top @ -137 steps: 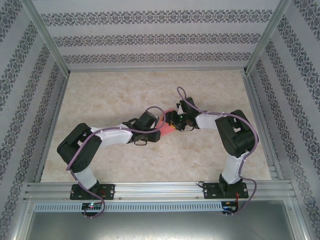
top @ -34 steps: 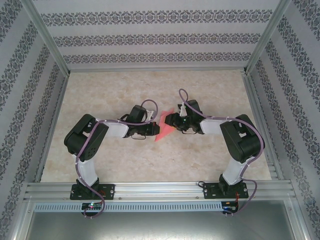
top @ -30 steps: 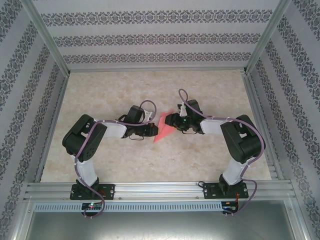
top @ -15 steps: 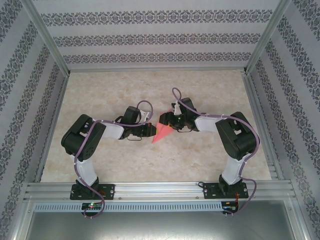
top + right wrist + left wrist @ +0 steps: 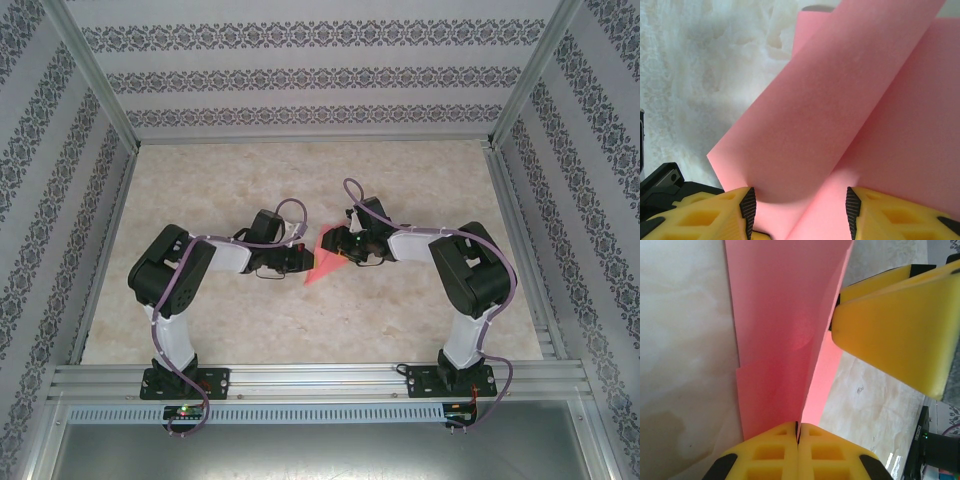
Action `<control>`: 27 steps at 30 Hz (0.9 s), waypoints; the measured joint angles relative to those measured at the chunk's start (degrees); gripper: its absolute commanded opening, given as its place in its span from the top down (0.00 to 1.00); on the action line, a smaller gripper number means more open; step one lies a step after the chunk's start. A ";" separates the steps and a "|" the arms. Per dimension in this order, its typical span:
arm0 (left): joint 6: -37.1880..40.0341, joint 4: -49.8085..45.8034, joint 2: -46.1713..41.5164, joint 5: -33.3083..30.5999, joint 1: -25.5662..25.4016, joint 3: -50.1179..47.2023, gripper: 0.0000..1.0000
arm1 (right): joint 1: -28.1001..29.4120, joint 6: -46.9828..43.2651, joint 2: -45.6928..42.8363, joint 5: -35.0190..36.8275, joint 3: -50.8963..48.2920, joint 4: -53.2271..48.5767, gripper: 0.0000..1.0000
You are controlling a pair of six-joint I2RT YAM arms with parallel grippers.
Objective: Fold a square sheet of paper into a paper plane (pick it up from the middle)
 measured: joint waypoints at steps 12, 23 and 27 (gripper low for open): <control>-0.46 -5.16 2.71 3.21 0.02 4.00 0.98 | 0.07 -0.04 0.02 2.32 1.62 -3.85 0.47; -0.92 -5.35 2.86 4.28 0.39 4.24 0.90 | 1.14 0.00 0.98 5.57 4.98 -9.68 0.47; -1.31 -5.40 3.41 4.48 0.39 5.03 0.84 | 1.14 0.04 1.25 5.55 5.49 -10.36 0.46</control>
